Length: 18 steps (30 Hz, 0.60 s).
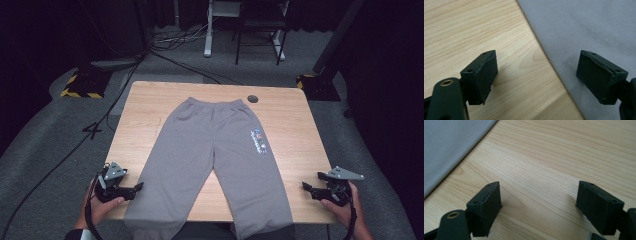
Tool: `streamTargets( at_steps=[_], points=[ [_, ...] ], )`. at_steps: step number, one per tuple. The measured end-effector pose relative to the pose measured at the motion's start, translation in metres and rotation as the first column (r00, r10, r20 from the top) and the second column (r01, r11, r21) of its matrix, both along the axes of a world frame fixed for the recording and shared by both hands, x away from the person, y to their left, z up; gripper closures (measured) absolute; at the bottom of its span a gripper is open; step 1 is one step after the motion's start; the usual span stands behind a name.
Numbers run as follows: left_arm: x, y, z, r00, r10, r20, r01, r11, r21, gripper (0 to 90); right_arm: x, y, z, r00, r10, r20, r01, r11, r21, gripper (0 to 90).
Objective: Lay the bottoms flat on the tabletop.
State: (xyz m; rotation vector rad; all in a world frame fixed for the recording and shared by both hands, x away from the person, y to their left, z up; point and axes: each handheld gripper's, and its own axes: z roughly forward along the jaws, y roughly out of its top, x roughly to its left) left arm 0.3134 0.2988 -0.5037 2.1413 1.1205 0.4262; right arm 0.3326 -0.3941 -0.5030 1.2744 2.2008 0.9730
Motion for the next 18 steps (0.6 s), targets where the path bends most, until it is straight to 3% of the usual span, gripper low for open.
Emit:
streamTargets(
  at_steps=[18],
  points=[
    [-0.0006, -0.0032, -0.0002, 0.9998, 0.02, -0.004, -0.02, 0.9998, -0.005, 16.5, -0.0002, -0.0002, -0.0002, 1.0, -0.003, -0.001, 0.003, 1.0, 0.001, 19.6]
  ],
)
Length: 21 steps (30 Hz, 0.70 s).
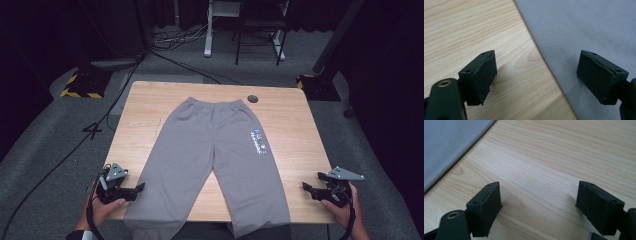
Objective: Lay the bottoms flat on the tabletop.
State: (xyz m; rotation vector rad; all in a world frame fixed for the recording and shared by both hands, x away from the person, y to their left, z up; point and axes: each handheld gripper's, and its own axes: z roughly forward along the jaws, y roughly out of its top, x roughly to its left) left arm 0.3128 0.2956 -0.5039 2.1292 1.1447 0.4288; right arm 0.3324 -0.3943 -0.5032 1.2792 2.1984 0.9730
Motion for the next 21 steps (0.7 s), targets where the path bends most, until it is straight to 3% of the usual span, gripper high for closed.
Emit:
streamTargets(
  at_steps=[21],
  points=[
    [-0.0001, -0.0001, 0.0, 1.0, 0.003, 0.001, -0.003, 1.0, 0.002, 16.8, 0.0009, -0.0002, 0.0, 1.0, 0.003, 0.0, -0.003, 1.0, -0.001, 19.6]
  ],
)
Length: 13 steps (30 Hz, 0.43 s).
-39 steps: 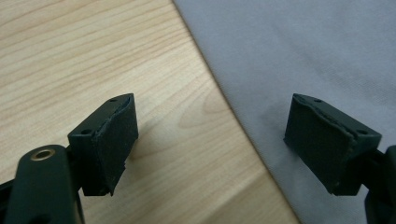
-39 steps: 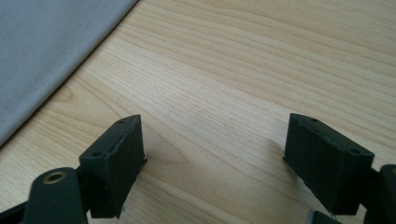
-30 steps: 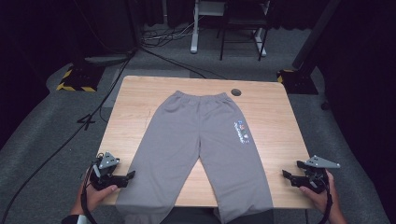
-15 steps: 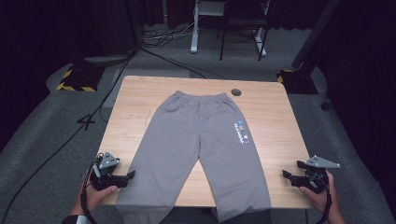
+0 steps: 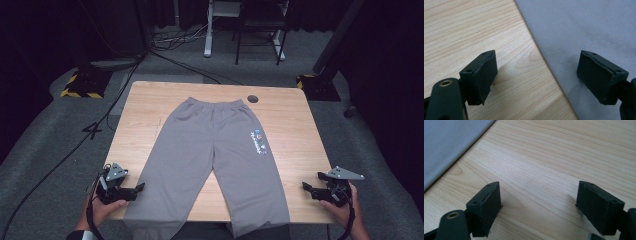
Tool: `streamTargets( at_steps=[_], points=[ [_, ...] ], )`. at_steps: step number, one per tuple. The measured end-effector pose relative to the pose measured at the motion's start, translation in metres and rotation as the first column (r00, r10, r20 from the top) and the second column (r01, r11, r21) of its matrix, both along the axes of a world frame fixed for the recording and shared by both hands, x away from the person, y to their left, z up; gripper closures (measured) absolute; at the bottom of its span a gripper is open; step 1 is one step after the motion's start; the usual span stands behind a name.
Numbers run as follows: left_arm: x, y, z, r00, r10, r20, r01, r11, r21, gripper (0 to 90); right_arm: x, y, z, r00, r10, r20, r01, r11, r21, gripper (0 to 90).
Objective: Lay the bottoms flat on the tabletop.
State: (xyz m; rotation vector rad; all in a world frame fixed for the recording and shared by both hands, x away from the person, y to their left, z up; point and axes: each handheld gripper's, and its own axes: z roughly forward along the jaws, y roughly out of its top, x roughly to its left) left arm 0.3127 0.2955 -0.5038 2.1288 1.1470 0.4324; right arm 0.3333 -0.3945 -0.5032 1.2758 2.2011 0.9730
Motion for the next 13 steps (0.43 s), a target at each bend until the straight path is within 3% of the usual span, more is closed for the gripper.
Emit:
streamTargets(
  at_steps=[13],
  points=[
    [-0.0001, -0.0002, -0.0001, 1.0, 0.003, -0.001, -0.003, 1.0, -0.002, 16.8, 0.0002, -0.0001, 0.0, 1.0, 0.002, -0.001, -0.002, 1.0, 0.002, 19.7]
  ],
)
